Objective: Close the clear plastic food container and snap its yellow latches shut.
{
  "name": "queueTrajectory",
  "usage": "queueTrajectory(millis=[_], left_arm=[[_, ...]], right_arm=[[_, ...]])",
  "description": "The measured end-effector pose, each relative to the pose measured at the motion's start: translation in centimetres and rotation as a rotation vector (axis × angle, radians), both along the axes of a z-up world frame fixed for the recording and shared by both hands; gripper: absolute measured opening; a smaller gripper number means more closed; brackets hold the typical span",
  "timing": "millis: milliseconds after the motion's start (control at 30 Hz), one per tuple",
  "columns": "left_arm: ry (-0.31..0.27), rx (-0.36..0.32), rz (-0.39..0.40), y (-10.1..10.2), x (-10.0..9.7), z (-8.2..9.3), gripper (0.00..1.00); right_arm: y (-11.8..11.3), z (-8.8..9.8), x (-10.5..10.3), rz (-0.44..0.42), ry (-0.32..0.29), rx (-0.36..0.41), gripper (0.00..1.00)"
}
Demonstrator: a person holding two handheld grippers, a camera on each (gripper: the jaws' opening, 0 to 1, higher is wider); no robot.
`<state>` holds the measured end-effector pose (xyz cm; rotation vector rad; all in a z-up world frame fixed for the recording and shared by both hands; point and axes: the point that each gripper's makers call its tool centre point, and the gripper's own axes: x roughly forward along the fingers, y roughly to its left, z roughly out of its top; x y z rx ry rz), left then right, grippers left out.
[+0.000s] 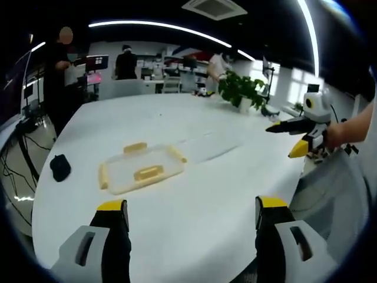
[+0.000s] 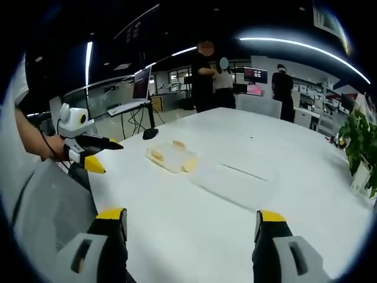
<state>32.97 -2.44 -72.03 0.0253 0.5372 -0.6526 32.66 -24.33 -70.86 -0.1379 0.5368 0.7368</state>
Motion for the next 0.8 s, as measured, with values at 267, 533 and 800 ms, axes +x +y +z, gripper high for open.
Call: queueTrajectory(millis=[267, 533, 800], left_arm=[[0.005, 0.015, -0.014, 0.2, 1.2, -0.2, 0.86], [0.015, 0.028, -0.031, 0.6, 2.3, -0.7, 0.85], [0.031, 0.040, -0.055, 1.6, 3.7, -1.4, 0.84]], right_arm=[[1.2, -0.2, 1.0, 0.040, 0.008, -0.016, 0.86], [2.4, -0.4, 2.0, 0.077, 0.021, -0.021, 0.84], [4.0, -0.4, 3.6, 0.124, 0.024, -0.028, 0.84]])
